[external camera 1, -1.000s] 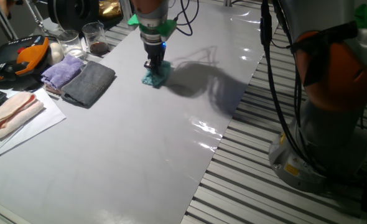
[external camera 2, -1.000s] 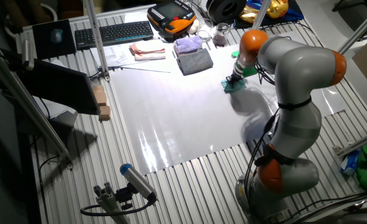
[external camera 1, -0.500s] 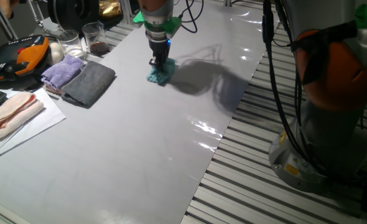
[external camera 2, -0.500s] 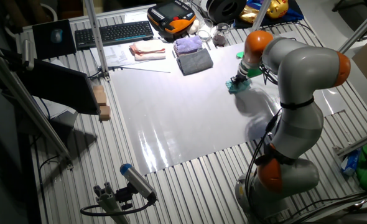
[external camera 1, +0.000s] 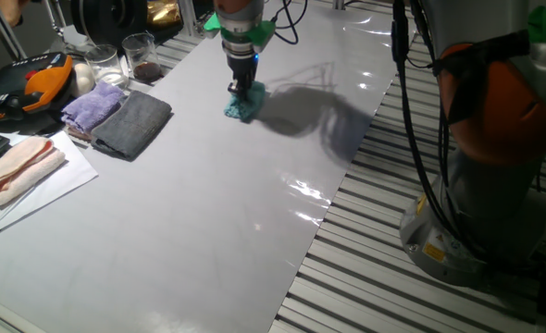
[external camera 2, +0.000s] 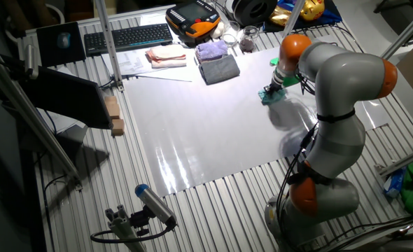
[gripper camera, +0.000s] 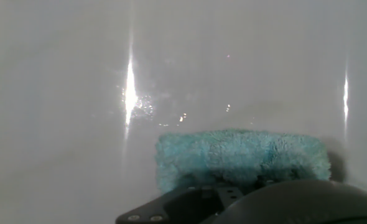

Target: Clean the table with a cloth

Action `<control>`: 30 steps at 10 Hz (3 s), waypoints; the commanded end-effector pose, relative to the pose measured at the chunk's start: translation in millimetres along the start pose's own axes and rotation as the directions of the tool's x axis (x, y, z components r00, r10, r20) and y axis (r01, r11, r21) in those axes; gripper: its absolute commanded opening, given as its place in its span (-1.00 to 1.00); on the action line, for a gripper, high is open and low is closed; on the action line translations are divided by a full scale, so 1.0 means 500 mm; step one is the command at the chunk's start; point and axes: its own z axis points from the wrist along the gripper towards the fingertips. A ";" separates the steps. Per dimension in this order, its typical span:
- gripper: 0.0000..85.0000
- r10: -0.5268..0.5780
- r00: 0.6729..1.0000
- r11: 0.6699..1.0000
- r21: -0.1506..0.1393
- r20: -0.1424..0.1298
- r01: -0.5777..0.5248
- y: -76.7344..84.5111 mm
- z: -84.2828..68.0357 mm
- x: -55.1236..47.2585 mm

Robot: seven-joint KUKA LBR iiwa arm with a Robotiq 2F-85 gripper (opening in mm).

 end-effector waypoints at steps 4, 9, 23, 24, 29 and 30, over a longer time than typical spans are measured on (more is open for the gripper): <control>-1.00 0.011 1.000 1.000 -0.006 0.005 -0.011 0.004 0.002 -0.001; -1.00 0.031 0.999 0.999 -0.043 0.021 -0.030 0.003 0.023 -0.025; -1.00 0.033 0.999 0.998 -0.062 0.014 -0.032 0.022 0.019 -0.082; -1.00 0.034 0.999 0.998 -0.062 0.011 -0.033 0.025 0.015 -0.084; -1.00 0.054 0.998 0.996 -0.073 0.016 -0.053 0.052 0.006 -0.095; -1.00 0.061 0.998 0.995 -0.076 0.015 -0.059 0.061 0.003 -0.098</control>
